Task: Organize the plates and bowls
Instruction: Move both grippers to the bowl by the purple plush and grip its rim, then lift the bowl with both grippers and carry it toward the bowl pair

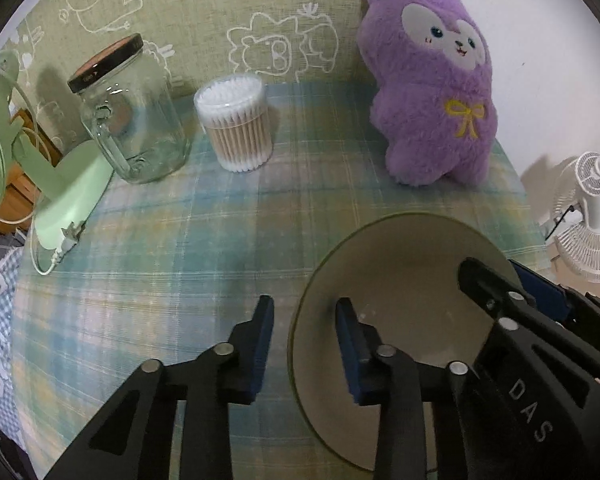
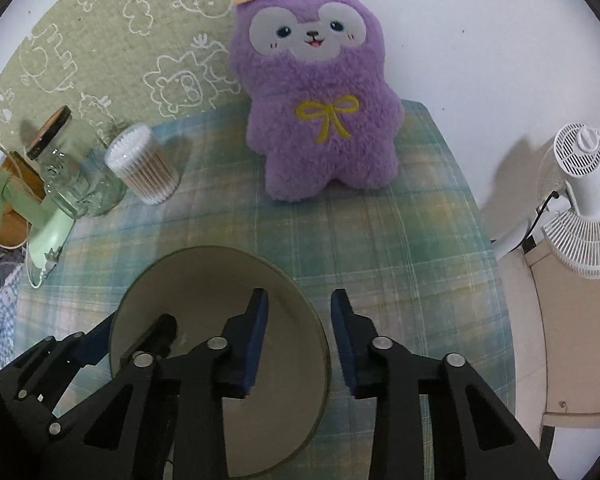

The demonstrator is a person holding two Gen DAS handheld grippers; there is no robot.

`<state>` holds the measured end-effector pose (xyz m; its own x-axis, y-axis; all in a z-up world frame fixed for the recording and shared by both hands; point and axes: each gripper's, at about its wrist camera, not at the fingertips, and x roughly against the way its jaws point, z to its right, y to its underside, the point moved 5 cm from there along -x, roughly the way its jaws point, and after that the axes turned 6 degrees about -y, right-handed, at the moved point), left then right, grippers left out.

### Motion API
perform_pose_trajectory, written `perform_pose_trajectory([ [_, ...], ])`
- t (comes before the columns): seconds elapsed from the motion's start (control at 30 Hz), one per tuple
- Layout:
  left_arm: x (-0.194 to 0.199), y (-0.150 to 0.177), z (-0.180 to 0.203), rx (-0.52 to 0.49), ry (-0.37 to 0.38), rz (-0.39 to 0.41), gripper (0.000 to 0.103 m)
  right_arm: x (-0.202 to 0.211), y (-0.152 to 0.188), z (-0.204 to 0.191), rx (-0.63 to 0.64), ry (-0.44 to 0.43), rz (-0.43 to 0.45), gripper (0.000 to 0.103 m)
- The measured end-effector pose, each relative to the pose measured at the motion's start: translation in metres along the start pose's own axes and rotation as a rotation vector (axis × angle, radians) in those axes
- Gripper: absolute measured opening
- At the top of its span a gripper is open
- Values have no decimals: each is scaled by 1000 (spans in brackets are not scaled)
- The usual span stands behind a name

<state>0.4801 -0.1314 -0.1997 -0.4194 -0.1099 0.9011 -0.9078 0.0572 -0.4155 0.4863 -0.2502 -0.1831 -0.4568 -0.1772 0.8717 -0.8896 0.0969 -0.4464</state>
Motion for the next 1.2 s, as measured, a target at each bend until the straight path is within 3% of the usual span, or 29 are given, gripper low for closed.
perform_pose_trajectory([
  [0.43, 12, 8, 3, -46, -51, 29, 14, 4, 9, 5, -9, 5, -24, 21],
  [0.5, 13, 10, 4, -55, -60, 36, 14, 5, 12, 7, -15, -2, -32, 17],
  [0.87, 22, 15, 4, -72, -77, 29, 14, 14, 16, 1, -14, 31, -34, 17],
  [1.2, 61, 24, -14, -58, -72, 68, 14, 51, 24, -18, -2, 38, 3, 17],
])
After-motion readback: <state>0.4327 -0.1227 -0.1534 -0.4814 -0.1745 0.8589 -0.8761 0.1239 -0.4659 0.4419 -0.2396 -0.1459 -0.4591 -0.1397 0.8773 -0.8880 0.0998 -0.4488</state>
